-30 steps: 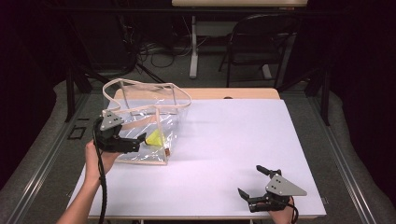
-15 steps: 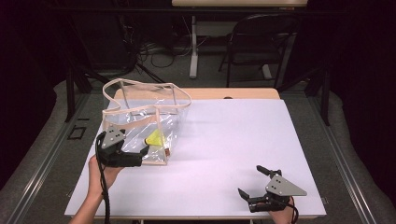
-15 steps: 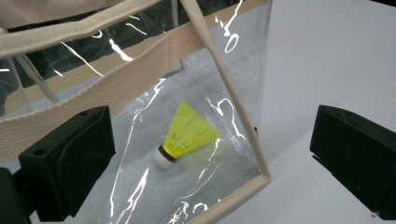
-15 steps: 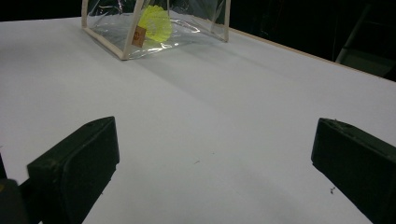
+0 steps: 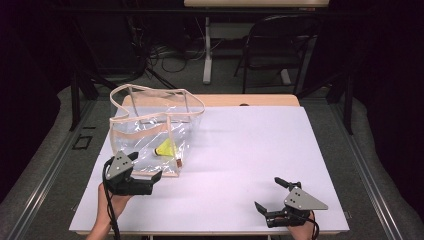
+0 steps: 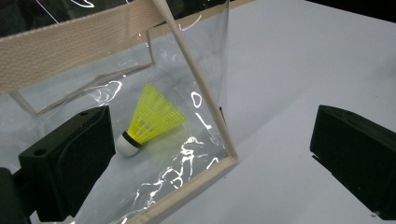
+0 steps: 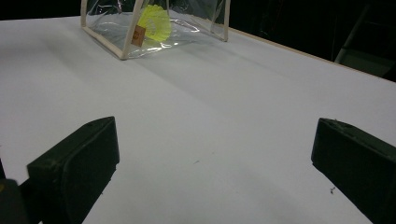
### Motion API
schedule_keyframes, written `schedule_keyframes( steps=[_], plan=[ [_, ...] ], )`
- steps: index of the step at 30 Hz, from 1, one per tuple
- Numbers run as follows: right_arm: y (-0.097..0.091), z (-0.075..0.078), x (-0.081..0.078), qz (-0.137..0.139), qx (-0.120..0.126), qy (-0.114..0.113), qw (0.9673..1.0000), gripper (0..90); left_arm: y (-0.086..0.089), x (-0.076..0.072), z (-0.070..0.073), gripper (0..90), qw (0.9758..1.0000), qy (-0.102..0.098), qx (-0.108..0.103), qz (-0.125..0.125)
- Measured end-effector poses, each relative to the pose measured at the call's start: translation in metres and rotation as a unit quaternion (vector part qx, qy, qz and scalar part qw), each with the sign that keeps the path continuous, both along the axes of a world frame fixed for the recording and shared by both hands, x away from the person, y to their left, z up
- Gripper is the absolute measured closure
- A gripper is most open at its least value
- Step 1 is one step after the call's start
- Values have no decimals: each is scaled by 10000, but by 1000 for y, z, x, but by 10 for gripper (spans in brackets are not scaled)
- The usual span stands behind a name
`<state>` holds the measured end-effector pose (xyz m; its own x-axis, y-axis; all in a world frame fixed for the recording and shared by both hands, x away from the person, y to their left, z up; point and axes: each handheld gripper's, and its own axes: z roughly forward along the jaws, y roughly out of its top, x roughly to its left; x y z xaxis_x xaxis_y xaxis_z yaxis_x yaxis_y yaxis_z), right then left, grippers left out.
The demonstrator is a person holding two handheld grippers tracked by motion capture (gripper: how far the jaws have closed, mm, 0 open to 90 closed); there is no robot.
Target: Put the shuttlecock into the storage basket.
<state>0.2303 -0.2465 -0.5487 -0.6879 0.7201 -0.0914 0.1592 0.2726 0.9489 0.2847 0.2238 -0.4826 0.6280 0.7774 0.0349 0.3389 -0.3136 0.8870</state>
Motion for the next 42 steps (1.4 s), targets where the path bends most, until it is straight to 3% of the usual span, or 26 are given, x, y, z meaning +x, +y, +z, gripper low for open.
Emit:
schedule_keyframes(
  steps=[2,12,20,42],
  plan=[
    [0,0,0,-3,-1,2,10000,4,-1,-2,-4,0,10000,31,49,8],
    [-1,0,-1,-22,22,-7,10000,4,5,-13,-23,0,9998,96,-138,-135],
    [1,0,-1,1,-7,-6,10000,4,6,-25,-39,0,9986,-71,-211,-474],
    [5,-4,1,85,-12,63,9999,4,2,-37,-70,0,9954,-218,-342,-863]
  ],
)
